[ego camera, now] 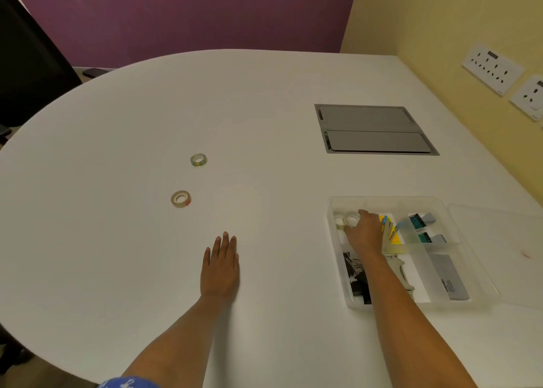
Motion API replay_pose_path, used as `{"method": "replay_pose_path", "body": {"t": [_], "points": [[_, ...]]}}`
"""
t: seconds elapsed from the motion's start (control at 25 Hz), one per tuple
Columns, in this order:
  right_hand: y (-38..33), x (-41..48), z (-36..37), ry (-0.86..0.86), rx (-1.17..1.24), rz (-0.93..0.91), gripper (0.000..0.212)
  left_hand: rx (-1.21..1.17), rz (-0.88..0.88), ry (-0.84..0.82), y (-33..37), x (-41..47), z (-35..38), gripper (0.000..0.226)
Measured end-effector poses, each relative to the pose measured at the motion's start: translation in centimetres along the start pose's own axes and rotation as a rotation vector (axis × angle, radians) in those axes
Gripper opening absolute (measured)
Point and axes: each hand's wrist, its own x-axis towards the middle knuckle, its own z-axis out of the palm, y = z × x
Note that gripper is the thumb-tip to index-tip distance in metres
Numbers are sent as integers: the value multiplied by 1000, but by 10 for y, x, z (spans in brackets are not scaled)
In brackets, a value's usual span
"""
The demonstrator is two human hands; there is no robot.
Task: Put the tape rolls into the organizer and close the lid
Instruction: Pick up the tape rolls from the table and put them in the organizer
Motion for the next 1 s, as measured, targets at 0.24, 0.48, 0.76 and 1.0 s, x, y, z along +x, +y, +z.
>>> {"method": "replay_pose_path", "body": {"t": [0.24, 0.48, 0.76, 1.0], "points": [[1, 10, 5, -36, -36, 7, 53, 2, -4, 3, 0, 1, 0, 51], [1, 7, 12, 87, 19, -34, 46, 0, 3, 17, -2, -1, -1, 51], [4, 7, 20, 95, -22, -42, 32, -23, 31, 16, -8, 2, -4, 51], [1, 14, 21, 124, -45, -9, 27, -40, 23, -12, -19, 18, -13, 51]]}}
